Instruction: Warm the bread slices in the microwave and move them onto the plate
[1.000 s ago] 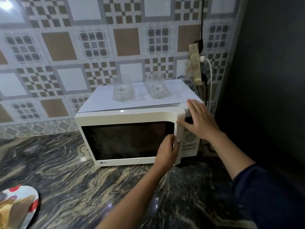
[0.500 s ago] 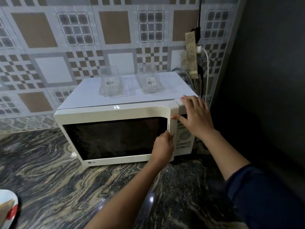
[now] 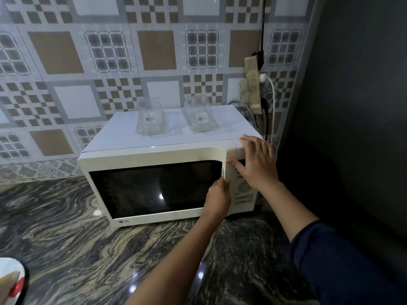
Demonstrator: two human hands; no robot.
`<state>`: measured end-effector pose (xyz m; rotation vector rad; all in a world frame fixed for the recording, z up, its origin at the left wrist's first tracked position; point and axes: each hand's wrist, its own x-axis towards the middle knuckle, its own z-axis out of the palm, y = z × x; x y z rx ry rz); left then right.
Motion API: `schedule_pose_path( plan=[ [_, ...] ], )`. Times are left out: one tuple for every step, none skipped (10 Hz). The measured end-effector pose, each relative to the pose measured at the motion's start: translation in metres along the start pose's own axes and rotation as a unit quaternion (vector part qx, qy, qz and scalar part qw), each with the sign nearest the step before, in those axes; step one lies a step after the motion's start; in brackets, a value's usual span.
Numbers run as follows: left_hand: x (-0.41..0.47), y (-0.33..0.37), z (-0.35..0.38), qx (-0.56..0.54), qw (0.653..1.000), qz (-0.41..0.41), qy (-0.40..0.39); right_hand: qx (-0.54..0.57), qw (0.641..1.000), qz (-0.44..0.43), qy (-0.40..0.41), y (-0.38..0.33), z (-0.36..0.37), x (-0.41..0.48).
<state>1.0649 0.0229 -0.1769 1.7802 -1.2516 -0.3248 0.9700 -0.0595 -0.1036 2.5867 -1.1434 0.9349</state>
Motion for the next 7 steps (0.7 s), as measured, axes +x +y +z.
schedule_pose_path(
  plan=[
    [-0.001, 0.001, 0.0, -0.009, 1.0, -0.006, -0.005, -0.005, 1.0, 0.002, -0.002, -0.002, 0.004, -0.004],
    [0.0, 0.002, -0.008, -0.01, 0.999, 0.002, -0.044, 0.007, 1.0, 0.023, 0.013, -0.008, 0.007, -0.01],
    [-0.004, -0.001, -0.016, -0.033, 0.998, -0.008, -0.062, 0.04, 0.998, 0.051, 0.02, -0.019, 0.011, -0.019],
    [-0.022, -0.027, -0.019, -0.051, 0.996, -0.04, -0.064, 0.066, 0.996, 0.05, 0.038, -0.024, 0.02, -0.044],
    [-0.054, -0.072, -0.02, 0.067, 0.991, -0.061, -0.102, 0.078, 0.996, 0.025, -0.038, -0.023, 0.04, -0.091],
    [-0.093, -0.12, -0.015, 0.187, 0.973, -0.058, -0.119, 0.108, 0.97, 0.074, -0.203, -0.02, 0.071, -0.148],
    [-0.117, -0.174, -0.002, 0.272, 0.959, 0.063, -0.044, 0.096, 0.982, -0.001, -0.162, -0.018, 0.107, -0.209]
  ],
)
